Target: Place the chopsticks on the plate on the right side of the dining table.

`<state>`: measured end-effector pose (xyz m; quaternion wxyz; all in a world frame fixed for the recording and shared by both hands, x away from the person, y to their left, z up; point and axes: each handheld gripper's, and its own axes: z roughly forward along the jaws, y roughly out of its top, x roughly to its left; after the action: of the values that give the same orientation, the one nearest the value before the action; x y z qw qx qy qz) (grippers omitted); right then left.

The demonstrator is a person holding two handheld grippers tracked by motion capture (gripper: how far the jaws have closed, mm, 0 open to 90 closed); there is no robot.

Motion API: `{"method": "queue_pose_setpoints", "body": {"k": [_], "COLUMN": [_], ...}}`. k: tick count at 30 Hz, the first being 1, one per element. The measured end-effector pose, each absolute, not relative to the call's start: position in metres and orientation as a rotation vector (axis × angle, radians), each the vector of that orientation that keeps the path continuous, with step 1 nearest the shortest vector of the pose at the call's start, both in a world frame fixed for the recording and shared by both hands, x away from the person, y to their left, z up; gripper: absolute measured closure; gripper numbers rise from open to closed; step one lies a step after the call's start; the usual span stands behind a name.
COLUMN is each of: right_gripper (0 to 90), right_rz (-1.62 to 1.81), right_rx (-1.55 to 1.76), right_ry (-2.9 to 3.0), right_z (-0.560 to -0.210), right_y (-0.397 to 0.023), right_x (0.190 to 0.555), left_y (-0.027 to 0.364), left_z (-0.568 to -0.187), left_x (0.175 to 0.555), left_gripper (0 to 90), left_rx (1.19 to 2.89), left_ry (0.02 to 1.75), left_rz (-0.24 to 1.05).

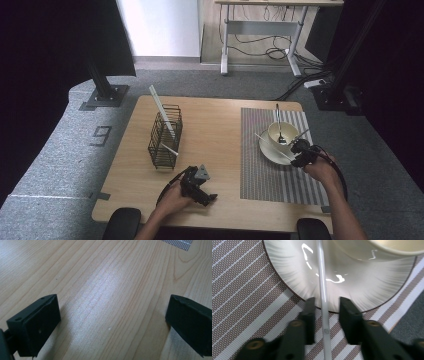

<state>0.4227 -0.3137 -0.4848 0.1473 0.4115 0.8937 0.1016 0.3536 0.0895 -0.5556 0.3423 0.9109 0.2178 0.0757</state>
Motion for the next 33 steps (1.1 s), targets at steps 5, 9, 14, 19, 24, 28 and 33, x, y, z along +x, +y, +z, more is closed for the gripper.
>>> {"method": "queue_pose_setpoints", "body": {"k": [5, 9, 14, 19, 24, 28, 33], "right_gripper": [32.3, 18.9, 9.1, 0.0, 0.0, 0.0, 0.0], "right_rz": [0.392, 0.504, 0.6, 0.642, 0.715, 0.769, 0.797], "right_rx": [1.233, 1.27, 1.276, 1.28, 1.301, 1.313, 1.327], "right_ry": [2.526, 2.493, 2.465, 2.427, 2.374, 2.312, 2.284], "right_z": [-0.474, -0.468, -0.467, -0.476, -0.485, -0.492, -0.503], "right_y": [-0.316, -0.315, -0.31, -0.304, -0.3, -0.297, -0.296], "right_x": [0.413, 0.4, 0.384, 0.37, 0.357, 0.35, 0.344], "left_y": [0.089, 0.088, 0.088, 0.088, 0.087, 0.087, 0.087], "left_z": [-0.556, -0.556, -0.556, -0.556, -0.556, -0.556, -0.556], "left_x": [0.353, 0.353, 0.353, 0.352, 0.352, 0.352, 0.352], "left_gripper": [0.0, 0.0, 0.0, 0.0, 0.0, 0.0, 0.0], "left_rx": [2.37, 2.369, 2.37, 2.37, 2.37, 2.37, 2.37], "left_ry": [0.561, 0.559, 0.555, 0.553, 0.551, 0.55, 0.55], "left_rz": [0.196, 0.196, 0.195, 0.194, 0.193, 0.193, 0.193]}}
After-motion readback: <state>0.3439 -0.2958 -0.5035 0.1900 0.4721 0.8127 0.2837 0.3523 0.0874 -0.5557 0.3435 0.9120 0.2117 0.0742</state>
